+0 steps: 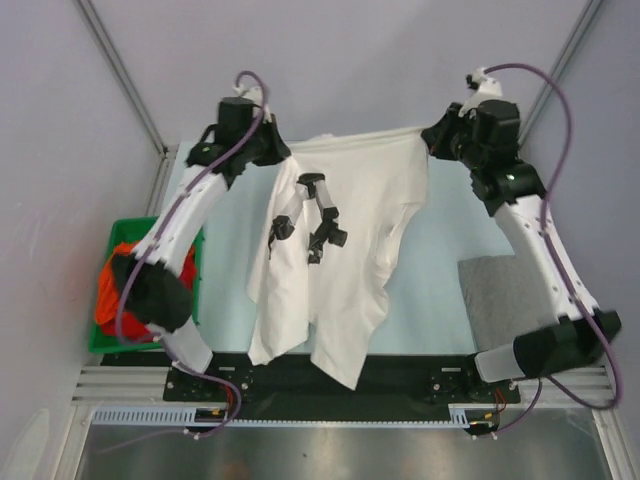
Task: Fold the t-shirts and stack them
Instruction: Flatten the tshirt out
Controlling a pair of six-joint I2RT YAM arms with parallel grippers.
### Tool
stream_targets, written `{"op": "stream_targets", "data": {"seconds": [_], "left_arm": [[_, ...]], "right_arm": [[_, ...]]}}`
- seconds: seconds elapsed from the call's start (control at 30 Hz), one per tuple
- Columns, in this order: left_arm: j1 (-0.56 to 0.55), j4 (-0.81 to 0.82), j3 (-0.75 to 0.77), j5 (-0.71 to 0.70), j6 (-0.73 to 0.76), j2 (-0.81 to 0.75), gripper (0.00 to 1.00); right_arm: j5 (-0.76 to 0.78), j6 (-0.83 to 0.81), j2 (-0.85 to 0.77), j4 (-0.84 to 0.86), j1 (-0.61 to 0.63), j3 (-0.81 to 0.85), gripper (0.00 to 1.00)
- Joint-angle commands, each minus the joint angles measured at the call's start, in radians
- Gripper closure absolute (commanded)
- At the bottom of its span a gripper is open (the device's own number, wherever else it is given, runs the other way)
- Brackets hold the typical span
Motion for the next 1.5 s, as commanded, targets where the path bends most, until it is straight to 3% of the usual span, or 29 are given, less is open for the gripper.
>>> {"op": "stream_targets", "data": {"seconds": [0.0,0.1,0.13,0.17,0.23,0.27,0.3,0.4,0.5,0.53,0.57,0.7,0.8,0.87,1.03,1.1,1.23,1.33,1.47], "left_arm": [[0.030,0.005,0.116,-0.127,0.132,0.244,1.00],[0.031,-0.050,0.332,-0.132,0.181,0.432,1.00],[0.033,-0.093,0.412,-0.132,0.182,0.559,1.00],[0.033,-0.136,0.566,-0.132,0.176,0.608,0.99],[0.033,-0.248,0.676,-0.132,0.156,0.676,0.87],[0.031,-0.233,0.624,-0.132,0.138,0.651,0.80],[0.031,-0.230,0.587,-0.161,0.130,0.625,0.66],[0.028,-0.211,0.395,-0.205,0.110,0.496,0.45],[0.023,-0.207,0.165,-0.225,0.087,0.335,0.39],[0.019,-0.204,0.098,-0.224,0.075,0.280,0.39],[0.017,-0.190,-0.047,-0.206,0.048,0.229,0.39],[0.016,-0.149,-0.383,-0.094,-0.038,-0.076,0.42],[0.014,-0.150,-0.575,-0.008,-0.115,-0.198,0.52],[0.011,-0.159,-0.686,0.023,-0.175,-0.296,0.56],[0.014,-0.234,-0.822,0.043,-0.311,-0.443,0.65],[0.014,-0.253,-0.886,0.045,-0.413,-0.489,0.60],[0.017,-0.231,-1.021,0.086,-0.575,-0.549,0.60],[0.022,-0.155,-1.093,0.068,-0.655,-0.606,0.61],[0.065,-0.066,-1.199,0.052,-0.727,-0.617,0.52]], "right_arm": [[0.135,-0.050,0.111,0.172,-0.094,-0.062,1.00],[0.105,-0.010,0.269,0.192,-0.198,-0.047,1.00],[0.062,0.004,0.310,0.197,-0.223,-0.015,1.00],[0.049,0.019,0.352,0.195,-0.231,0.014,1.00],[-0.009,0.052,0.518,0.071,-0.295,0.200,1.00],[-0.020,0.049,0.583,0.020,-0.300,0.264,1.00],[-0.033,0.039,0.640,-0.034,-0.301,0.331,1.00],[-0.047,0.013,0.841,-0.254,-0.286,0.597,1.00],[0.054,0.019,0.969,-0.473,-0.265,0.742,0.89],[0.101,0.033,0.975,-0.493,-0.257,0.740,0.74],[0.123,0.041,0.980,-0.512,-0.254,0.733,0.67],[0.200,0.050,0.946,-0.576,-0.251,0.627,0.23],[0.255,0.033,0.902,-0.619,-0.242,0.604,0.13],[0.279,0.030,0.866,-0.631,-0.242,0.569,0.10],[0.279,0.035,0.647,-0.608,-0.107,0.394,0.06],[0.260,0.042,0.578,-0.573,-0.059,0.261,0.05],[0.145,0.070,0.391,-0.493,0.086,0.012,0.03],[0.016,0.122,0.268,-0.458,0.132,-0.155,0.00],[-0.072,0.150,0.119,-0.449,0.162,-0.284,0.00]]}}
